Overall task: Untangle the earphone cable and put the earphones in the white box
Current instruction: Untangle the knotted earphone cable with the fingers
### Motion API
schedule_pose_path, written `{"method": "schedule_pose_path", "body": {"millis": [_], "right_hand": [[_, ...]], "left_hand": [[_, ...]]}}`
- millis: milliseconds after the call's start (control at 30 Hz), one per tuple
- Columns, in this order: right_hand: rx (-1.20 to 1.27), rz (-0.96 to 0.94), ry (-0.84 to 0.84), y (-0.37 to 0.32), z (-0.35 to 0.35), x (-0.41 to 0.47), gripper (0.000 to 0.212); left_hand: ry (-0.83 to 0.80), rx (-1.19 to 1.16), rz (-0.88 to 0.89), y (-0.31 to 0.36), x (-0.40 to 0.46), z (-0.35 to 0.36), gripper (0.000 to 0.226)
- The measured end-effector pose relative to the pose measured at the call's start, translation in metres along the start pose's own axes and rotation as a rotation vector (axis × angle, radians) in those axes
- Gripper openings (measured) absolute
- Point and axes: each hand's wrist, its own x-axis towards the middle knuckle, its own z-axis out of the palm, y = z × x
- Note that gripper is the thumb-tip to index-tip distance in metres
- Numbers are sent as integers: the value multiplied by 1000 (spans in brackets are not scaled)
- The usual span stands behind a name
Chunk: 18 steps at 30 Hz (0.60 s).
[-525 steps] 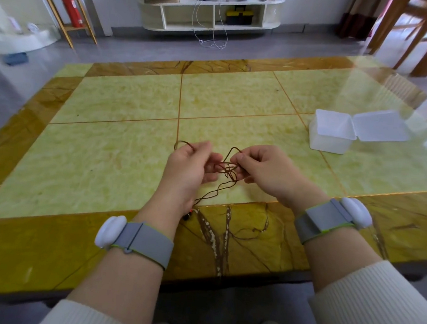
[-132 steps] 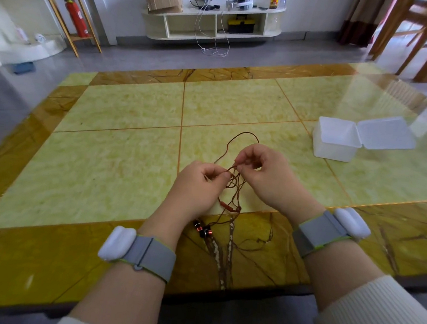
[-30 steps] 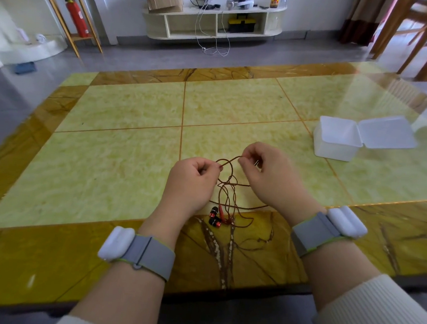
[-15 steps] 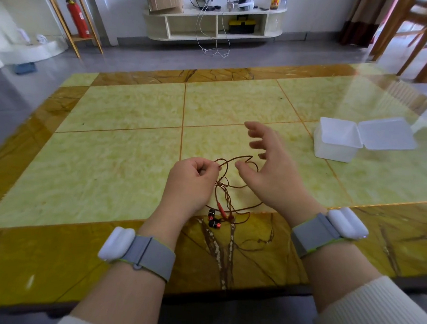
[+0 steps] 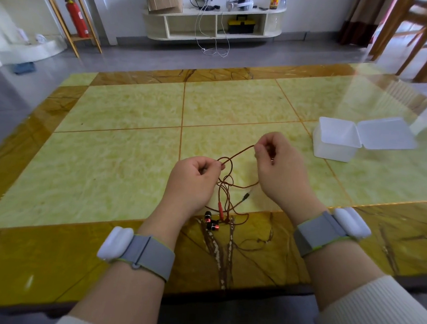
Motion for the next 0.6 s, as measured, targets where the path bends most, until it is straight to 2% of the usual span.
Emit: {"method": "schedule_pose_path", "body": {"millis": [100,167,367,467,600], "right_hand": [[8,92,98,3,-4,4,7],[-2,102,78,4,-5,3,10],[-83,-149,-116,-2,-2,-4,26],[-91,-169,-149,-3,-2,-3,25],[-76,-155,-146,-4,-3,-5,44]], "left_hand": [[3,2,-2,0,0,0,19],[1,3,-8,0,0,0,20],[10,7,3,-1,0,1,19],[17,10,1,-1,0,0,20],[9,45,-2,-1,1,2,21]]}}
